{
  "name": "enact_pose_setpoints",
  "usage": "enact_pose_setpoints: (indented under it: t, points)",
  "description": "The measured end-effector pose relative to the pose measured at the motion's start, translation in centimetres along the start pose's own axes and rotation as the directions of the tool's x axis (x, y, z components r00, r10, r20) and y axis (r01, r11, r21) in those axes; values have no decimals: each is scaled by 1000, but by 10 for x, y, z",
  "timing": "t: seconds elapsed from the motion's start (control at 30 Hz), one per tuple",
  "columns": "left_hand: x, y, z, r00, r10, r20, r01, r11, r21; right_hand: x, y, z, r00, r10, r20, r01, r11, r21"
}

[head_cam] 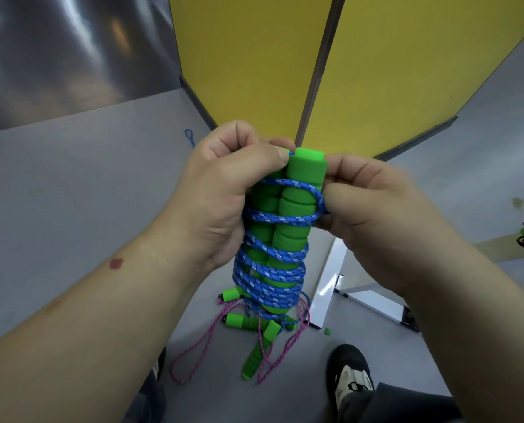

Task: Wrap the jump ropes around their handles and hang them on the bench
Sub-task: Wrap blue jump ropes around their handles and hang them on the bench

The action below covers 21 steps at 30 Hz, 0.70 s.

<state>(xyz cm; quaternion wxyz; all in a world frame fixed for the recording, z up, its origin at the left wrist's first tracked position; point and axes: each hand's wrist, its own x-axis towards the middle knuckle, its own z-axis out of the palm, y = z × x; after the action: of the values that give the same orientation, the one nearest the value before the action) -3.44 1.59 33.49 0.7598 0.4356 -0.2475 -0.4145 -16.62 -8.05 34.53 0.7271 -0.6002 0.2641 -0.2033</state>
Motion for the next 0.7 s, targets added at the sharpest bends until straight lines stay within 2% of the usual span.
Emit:
enact_pose_setpoints:
  t: [0.07, 0.17, 0.23, 0.33, 0.4, 0.43, 0.57, 0.7]
  points:
    - [1, -4, 3, 999, 37, -6, -37, 999, 38, -1, 0, 1, 999, -4, -32, 4, 1000, 13]
    - [2, -13, 7, 988, 151, -19, -135, 928, 347, -2, -1, 0, 989, -44, -144, 35, 997, -68]
    - [0, -20, 11, 994, 110, 5, -101, 890, 444, -2, -1, 0, 975, -108, -192, 66, 975, -212]
    - [-7, -24, 21, 993, 55, 103, -97, 875, 474, -4, -3, -2, 945, -233, -228, 106, 882, -459]
    - [-9, -26, 23, 992, 61, 109, -110, 839, 533, -6, -5, -3, 935, -277, -222, 131, 851, -509]
    - [-9, -26, 24, 992, 86, 94, -124, 821, 558, -7, -5, -3, 934, -284, -215, 147, 858, -493]
    - [-5, -23, 23, 982, 189, -12, -149, 807, 571, -6, -3, -2, 969, -198, -146, 158, 955, -250]
    - [-6, -24, 30, 985, 166, -35, -121, 829, 545, -6, -3, -5, 982, -134, -133, 121, 987, -102]
